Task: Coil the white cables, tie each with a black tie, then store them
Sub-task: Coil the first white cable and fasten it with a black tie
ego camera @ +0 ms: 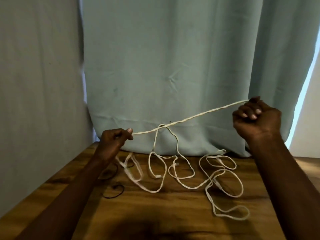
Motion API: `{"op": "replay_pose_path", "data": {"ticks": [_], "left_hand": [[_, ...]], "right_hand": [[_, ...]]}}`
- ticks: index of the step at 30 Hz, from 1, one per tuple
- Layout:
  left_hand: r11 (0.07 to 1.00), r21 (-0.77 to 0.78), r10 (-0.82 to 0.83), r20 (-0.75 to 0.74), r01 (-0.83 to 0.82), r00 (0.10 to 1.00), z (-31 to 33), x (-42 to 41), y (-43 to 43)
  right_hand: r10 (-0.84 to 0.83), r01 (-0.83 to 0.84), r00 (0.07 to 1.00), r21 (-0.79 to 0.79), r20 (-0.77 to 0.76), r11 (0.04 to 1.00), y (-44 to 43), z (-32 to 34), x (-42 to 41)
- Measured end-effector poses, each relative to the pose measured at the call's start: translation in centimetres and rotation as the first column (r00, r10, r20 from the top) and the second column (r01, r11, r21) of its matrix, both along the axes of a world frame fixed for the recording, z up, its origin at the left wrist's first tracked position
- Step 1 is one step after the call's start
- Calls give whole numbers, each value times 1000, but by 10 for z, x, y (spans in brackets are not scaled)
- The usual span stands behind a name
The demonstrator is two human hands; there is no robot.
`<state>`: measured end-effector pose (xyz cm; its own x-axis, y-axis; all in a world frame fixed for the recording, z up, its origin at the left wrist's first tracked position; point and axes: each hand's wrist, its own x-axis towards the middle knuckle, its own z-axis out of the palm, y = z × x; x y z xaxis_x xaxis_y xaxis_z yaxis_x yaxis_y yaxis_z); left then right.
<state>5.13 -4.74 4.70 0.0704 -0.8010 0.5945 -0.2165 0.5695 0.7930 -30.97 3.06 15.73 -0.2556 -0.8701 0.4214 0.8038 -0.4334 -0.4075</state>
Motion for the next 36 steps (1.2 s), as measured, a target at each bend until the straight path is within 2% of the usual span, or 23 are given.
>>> {"op": "replay_pose_path", "data": {"ticks": [2, 5, 7, 9, 11, 13, 15, 18, 19, 21, 23, 25, 28, 32, 34, 36], "left_hand": [[995, -70, 78, 12, -77, 997, -2, 3, -3], [938, -243, 300, 208, -248, 931, -7, -11, -4], [896, -396, 355, 373, -199, 857, -15, -25, -1], [861, -503, 358, 487, -79, 797, -23, -41, 5], [832, -554, 326, 521, 22, 789, -29, -54, 11], [818, -568, 267, 512, 89, 817, -28, -62, 18], [815, -572, 216, 450, 94, 867, -22, -64, 23], [844, -536, 137, 213, -1, 967, -8, -63, 21], [863, -504, 128, 129, -47, 983, -5, -61, 17], [905, -404, 150, 15, -131, 989, -5, -57, 2], [937, -283, 207, -31, -207, 978, -15, -54, -15], [938, -188, 291, -37, -292, 956, -31, -55, -29], [921, -167, 359, 10, -352, 933, -48, -57, -43], [889, -264, 421, 154, -374, 894, -62, -54, -64], [873, -261, 460, 158, -412, 874, -69, -50, -75], [868, -200, 484, 128, -455, 866, -77, -45, -87]], "right_hand": [[10, -10, 1000, 34, -15, 999, 0, -10, -5], [53, -46, 994, 74, -91, 996, -14, -30, 19], [68, -56, 985, 82, -156, 995, -24, -40, 41], [-15, 40, 954, 75, -300, 996, -38, -53, 57], [-163, 199, 834, 12, -527, 980, -47, -67, 73], [-239, 280, 636, -69, -734, 957, -53, -83, 84], [-217, 260, 500, -94, -838, 961, -52, -96, 94], [-72, 168, 412, -2, -909, 986, -49, -109, 110], [-5, 144, 401, 57, -916, 988, -50, -114, 116], [156, 78, 471, 217, -868, 973, -57, -125, 121], [352, -99, 601, 371, -718, 923, -66, -136, 123], [489, -271, 666, 428, -563, 862, -77, -147, 125], [602, -430, 673, 436, -428, 791, -97, -164, 126], [719, -577, 638, 448, -274, 683, -118, -186, 127], [764, -630, 583, 441, -275, 639, -126, -198, 129], [765, -625, 568, 445, -305, 641, -135, -208, 132]]}}
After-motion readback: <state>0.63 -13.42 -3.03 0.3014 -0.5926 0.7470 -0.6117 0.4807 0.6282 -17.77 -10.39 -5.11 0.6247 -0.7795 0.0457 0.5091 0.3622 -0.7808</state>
